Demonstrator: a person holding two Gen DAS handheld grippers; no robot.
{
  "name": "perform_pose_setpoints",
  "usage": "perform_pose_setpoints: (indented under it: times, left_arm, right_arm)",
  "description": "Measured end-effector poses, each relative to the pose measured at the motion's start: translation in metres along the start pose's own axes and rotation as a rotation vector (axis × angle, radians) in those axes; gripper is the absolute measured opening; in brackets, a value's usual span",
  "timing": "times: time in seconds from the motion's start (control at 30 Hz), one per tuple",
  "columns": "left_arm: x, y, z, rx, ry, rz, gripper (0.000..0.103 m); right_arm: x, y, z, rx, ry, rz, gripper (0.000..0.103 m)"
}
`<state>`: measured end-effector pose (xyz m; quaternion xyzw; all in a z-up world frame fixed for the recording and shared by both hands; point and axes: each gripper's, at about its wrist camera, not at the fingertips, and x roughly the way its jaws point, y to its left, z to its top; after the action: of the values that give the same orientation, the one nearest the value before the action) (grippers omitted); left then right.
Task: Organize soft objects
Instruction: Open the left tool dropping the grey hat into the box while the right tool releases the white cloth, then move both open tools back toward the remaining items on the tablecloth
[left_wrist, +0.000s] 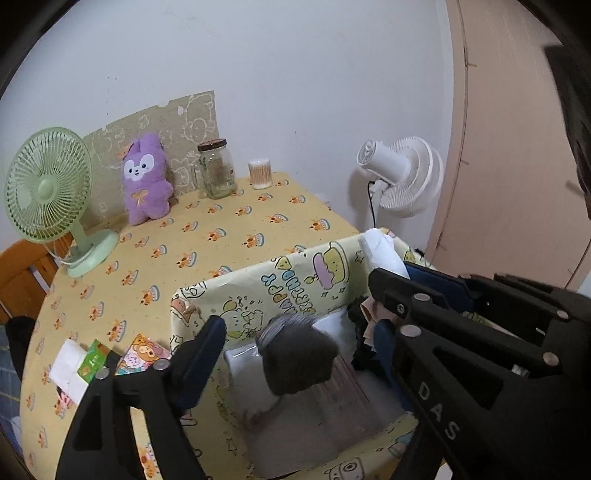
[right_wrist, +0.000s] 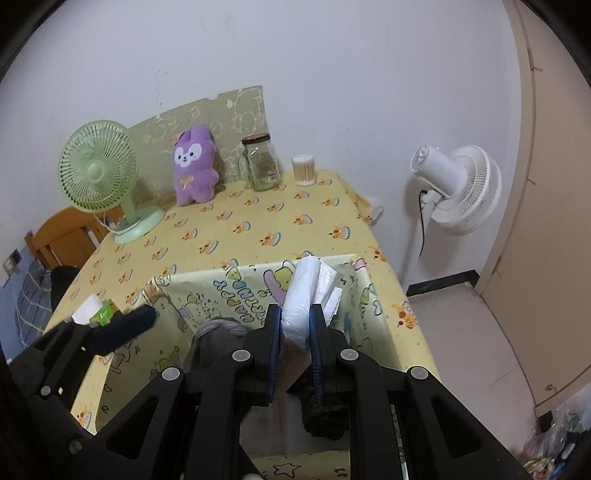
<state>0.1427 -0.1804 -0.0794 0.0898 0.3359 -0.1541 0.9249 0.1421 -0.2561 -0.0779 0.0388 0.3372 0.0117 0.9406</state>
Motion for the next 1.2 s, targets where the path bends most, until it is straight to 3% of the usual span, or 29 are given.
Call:
perform_pose_setpoints:
  times: [0.27,0.43,0.5,0.53,0.57,0.67,1.2]
  left_arm:
    - [0.007,0.006,-0.006,0.015,0.058,0.048,0.088]
    - [0.006,0.01,-0.01,0.011,0.073,0.019,0.092]
    - [0.005,0.011,-0.01,0.009,0.07,0.015,0.092]
    - [0.003,0.011,-0.01,0.008,0.067,0.014,0.093]
    - [0.003,0.011,-0.009,0.006,0.065,0.015,0.093]
    - [0.0,0.012,-0.009,0.0,0.058,0.017,0.093]
    - [-0.036,0.023,-0.014,-0.052,-0.011,0.033,0.099]
  right_arm:
    - [0.014,0.007,-0.004,-0.016,0.034,0.033,0.017]
    - [0.017,0.014,-0.003,-0.042,0.04,0.038,0.024]
    - [0.016,0.015,-0.002,-0.046,0.041,0.038,0.038]
    - [0.014,0.016,-0.002,-0.048,0.037,0.035,0.058]
    - [0.012,0.016,-0.002,-0.048,0.025,0.028,0.071]
    - [0.004,0.019,-0.001,-0.059,-0.004,-0.013,0.078]
    - [-0.033,0.037,-0.001,-0.082,-0.056,-0.097,0.09]
